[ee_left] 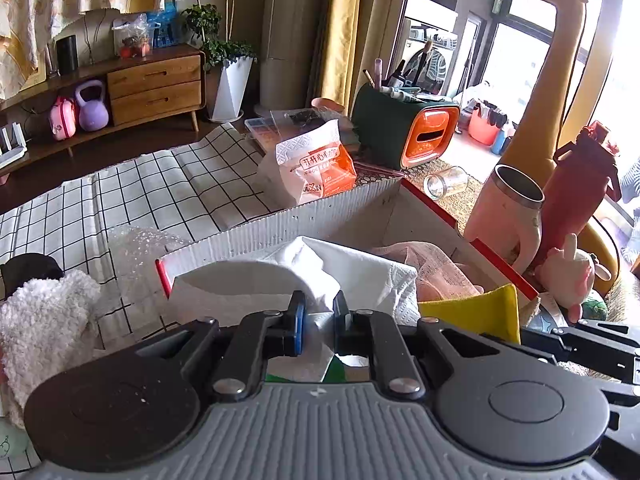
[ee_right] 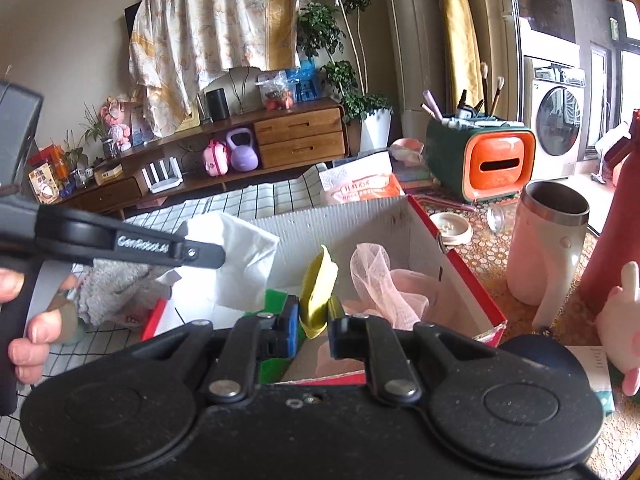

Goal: Organize soft objects
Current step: 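Carry the white tissue and yellow cloth over the red shoebox with both tools, then lower the tissue and yellow cloth into the box and open both tools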

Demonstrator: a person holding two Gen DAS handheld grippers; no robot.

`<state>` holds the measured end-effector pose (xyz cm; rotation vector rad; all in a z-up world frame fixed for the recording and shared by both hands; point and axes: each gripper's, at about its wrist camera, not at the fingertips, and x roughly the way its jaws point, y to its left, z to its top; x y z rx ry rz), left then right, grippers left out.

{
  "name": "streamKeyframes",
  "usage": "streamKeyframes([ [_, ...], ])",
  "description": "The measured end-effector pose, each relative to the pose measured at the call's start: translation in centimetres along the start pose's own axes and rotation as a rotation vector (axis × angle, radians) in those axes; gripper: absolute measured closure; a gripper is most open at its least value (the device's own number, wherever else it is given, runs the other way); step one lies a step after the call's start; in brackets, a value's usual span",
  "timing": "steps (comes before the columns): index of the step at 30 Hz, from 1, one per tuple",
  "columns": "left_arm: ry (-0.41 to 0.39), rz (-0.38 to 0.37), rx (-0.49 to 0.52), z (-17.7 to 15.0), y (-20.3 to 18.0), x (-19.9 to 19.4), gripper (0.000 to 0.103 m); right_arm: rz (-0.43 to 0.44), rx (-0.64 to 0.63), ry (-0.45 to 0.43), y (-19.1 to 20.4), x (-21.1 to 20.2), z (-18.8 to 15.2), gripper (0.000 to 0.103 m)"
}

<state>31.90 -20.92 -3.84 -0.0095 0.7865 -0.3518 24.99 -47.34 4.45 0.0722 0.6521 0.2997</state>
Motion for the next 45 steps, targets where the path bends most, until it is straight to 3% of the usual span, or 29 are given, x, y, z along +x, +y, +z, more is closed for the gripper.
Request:
streamKeyframes([
  [13,0.08,0.045,-0.001,0.9,-0.7,6.9,0.09,0.049,-0.019,0.083,-1.4,4.5,-0.3,0.09],
  [25,0.176,0.072,0.0,0.5,-0.4,10.4,0.09,0.055,-0.039,0.13,-1.1,6.4,-0.9,0.089],
  [37,0.24,0.072,-0.037,0.4,0.2,10.9,0.09,0.039,-0.061,0.153,-0.4,6.4,-0.8,0.082],
  [45,0.246,0.074,-0.038,0.1,0.0,9.9,0.082,0.039,-0.055,0.159,-0.5,6.0,-0.6,0.078],
])
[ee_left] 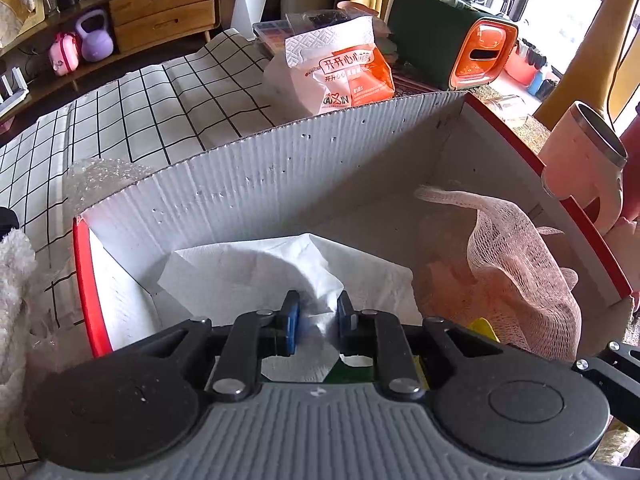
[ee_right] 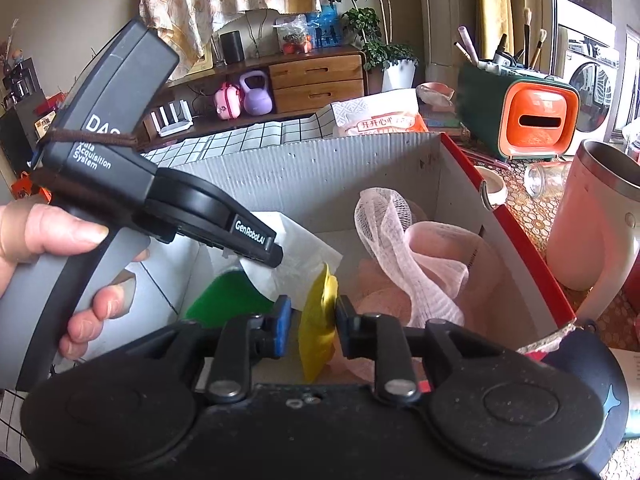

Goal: Organize soft objects
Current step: 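Lower the tissue and yellow cloth into the box and open both tools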

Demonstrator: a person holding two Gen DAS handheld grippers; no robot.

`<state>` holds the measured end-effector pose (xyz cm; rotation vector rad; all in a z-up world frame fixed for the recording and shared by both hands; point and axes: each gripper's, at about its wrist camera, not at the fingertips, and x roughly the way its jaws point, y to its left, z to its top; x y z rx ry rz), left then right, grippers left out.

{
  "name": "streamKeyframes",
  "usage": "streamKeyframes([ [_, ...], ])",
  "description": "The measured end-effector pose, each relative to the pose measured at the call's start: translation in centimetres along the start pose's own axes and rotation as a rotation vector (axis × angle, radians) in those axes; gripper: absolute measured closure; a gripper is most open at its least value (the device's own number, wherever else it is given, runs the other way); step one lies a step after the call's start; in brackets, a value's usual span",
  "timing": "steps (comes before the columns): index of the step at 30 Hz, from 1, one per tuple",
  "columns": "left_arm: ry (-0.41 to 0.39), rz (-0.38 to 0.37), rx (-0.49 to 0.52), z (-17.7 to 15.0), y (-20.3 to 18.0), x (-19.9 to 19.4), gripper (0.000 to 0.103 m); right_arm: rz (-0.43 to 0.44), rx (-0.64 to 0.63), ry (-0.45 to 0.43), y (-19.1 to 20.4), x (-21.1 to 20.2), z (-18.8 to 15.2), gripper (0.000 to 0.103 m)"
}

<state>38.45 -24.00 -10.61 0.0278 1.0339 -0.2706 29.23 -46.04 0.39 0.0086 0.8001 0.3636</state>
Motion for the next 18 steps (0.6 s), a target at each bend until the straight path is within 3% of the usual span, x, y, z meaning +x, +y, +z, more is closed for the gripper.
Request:
streamKeyframes([
  [7,-0.019,-0.017,-0.013,-0.4,0.3,-1.4,0.066,0.016,0.023,-0.002,0.4,-1.1,0.0,0.072],
  [9,-0.038,-0.015,-0.011,-0.6,0.3,-2.0,0.04,0.016,0.024,-0.002,0.5,-1.4,0.0,0.07],
  [18,-0.087,-0.023,-0.007,-1.4,0.3,-4.7,0.038,0.003,0.029,-0.019,1.0,-2.8,0.0,0.063],
])
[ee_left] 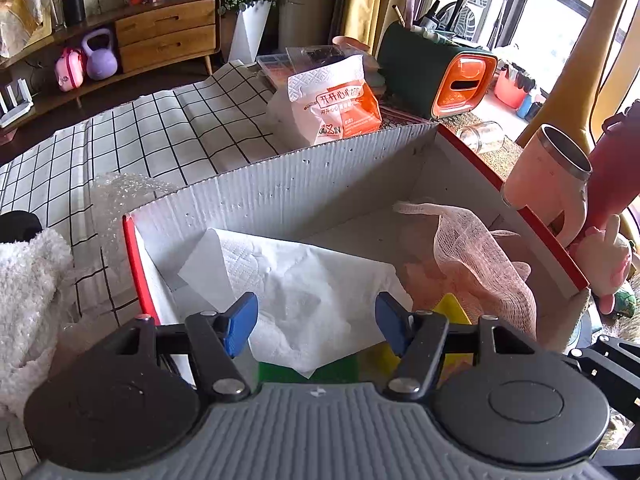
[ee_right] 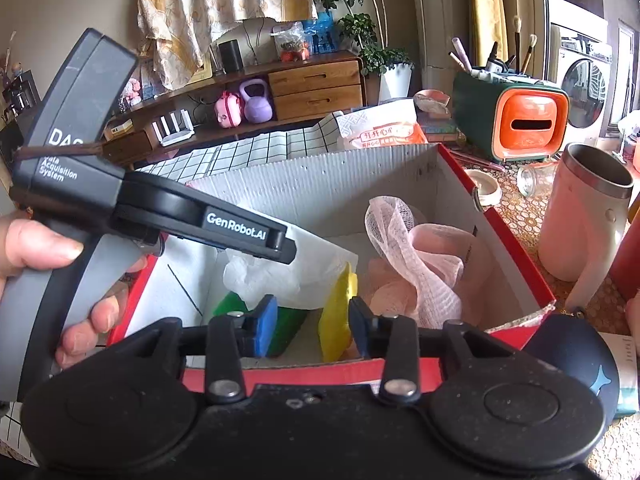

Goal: Organize soft objects
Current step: 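Lower the tissue and yellow cloth into the box and open both tools, then withdraw both tools from the box toward the canvas bag and fluffy towel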

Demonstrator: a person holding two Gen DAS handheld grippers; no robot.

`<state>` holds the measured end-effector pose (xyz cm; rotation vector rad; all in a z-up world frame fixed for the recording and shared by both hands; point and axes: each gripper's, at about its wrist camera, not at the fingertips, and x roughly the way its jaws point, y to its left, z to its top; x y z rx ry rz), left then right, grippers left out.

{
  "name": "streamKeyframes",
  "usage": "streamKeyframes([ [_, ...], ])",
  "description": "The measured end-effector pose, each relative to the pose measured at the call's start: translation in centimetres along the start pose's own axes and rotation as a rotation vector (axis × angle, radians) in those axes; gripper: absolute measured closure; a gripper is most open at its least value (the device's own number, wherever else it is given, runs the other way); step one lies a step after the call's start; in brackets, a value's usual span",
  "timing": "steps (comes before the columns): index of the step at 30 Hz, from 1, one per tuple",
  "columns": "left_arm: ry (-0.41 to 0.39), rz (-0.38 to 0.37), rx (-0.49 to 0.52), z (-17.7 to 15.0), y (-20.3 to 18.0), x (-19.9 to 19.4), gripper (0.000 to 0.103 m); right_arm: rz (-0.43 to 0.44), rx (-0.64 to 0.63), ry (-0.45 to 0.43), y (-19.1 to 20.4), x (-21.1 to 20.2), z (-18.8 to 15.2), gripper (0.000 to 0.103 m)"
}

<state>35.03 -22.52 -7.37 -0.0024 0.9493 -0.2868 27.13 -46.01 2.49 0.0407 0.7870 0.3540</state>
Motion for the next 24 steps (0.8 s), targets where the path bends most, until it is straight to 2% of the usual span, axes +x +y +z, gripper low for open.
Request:
streamKeyframes([
  [11,-0.068,-0.009,0.004,-1.7,1.1,-5.3,0.037,0.013,0.015,-0.04,1.3,-2.8,0.2,0.04],
  [13,-0.079,-0.012,0.005,-2.0,1.4,-6.3,0.037,0.013,0.011,-0.05,1.7,-3.4,0.2,0.039],
  [17,-0.102,-0.013,0.002,-3.1,2.1,-8.5,0.029,0.014,0.002,-0.063,2.6,-4.4,0.0,0.032],
  [24,-0.138,-0.042,-0.02,-5.1,3.8,-12.0,0.027,0.031,-0.015,-0.088,4.7,-6.4,-0.5,0.019],
])
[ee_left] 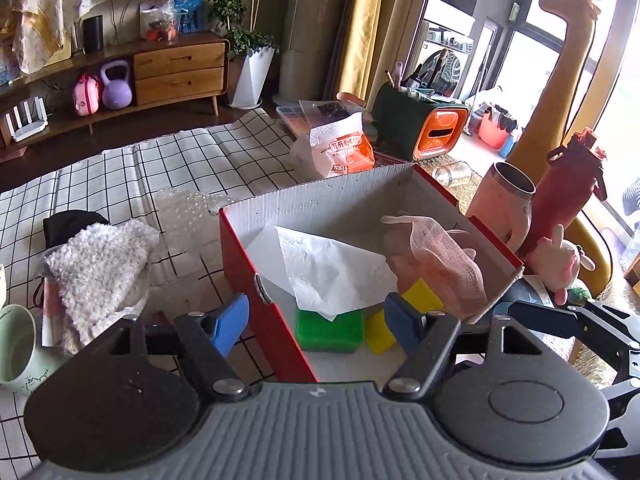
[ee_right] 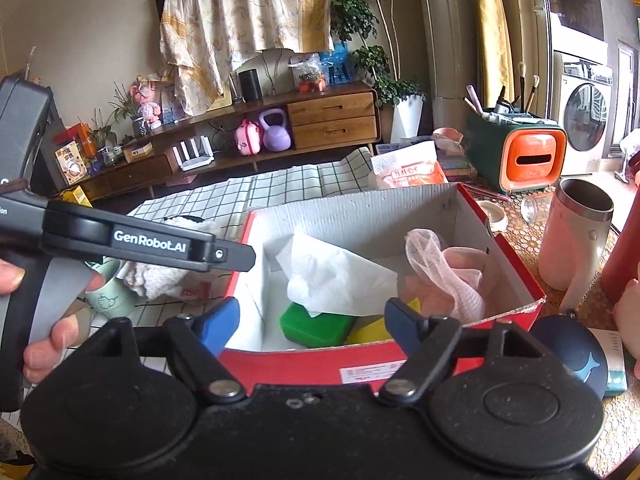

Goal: Organize soft objects
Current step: 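Withdraw both tools from the box toward the canvas bag and fluffy towel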

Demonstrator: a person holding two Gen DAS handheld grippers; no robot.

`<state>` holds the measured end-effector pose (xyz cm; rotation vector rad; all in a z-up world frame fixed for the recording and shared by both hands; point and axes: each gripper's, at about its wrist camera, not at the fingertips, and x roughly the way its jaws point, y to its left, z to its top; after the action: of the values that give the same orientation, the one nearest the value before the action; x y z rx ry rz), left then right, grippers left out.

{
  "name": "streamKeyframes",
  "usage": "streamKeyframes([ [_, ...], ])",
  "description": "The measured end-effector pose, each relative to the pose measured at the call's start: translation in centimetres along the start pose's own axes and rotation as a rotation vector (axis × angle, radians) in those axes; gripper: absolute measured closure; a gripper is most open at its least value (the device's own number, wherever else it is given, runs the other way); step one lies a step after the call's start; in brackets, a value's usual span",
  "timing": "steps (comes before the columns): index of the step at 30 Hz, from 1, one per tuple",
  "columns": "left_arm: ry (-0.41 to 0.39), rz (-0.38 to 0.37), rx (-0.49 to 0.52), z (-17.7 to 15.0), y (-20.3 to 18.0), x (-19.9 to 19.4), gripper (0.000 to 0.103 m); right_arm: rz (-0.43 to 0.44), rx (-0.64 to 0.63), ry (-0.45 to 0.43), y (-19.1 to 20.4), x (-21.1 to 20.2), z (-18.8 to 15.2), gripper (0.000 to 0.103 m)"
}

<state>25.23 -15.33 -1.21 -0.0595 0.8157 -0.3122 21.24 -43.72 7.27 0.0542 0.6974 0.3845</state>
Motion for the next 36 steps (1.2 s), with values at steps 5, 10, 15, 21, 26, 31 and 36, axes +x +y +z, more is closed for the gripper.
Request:
streamKeyframes([
  [5,-0.031,-0.003,0.002,-1.4,1.1,-2.9,0.021,0.016,-0.002,-0.018,1.6,-1.0,-0.2,0.011],
  [10,-0.055,-0.003,-0.005,-2.7,2.5,-5.4,0.018,0.031,-0.01,-0.028,3.3,-1.6,-0.4,0.007],
  [15,-0.073,-0.012,-0.019,-4.0,4.4,-7.5,0.01,0.053,-0.032,-0.035,5.3,-2.0,-0.5,0.005],
  [21,-0.104,-0.031,-0.032,-5.4,6.7,-9.9,0.002,0.089,-0.058,-0.03,7.4,-2.1,-0.5,0.004],
  [26,-0.127,-0.031,-0.045,-6.3,8.8,-11.5,0.001,0.119,-0.079,-0.028,9.3,-1.9,-0.5,0.003],
  [31,-0.143,-0.018,-0.084,-7.3,11.6,-12.5,0.001,0.154,-0.089,-0.027,10.8,-1.3,-0.3,0.003],
  [36,-0.153,0.03,-0.114,-8.1,15.0,-13.3,0.001,0.163,-0.102,-0.023,12.1,0.0,0.1,0.002],
])
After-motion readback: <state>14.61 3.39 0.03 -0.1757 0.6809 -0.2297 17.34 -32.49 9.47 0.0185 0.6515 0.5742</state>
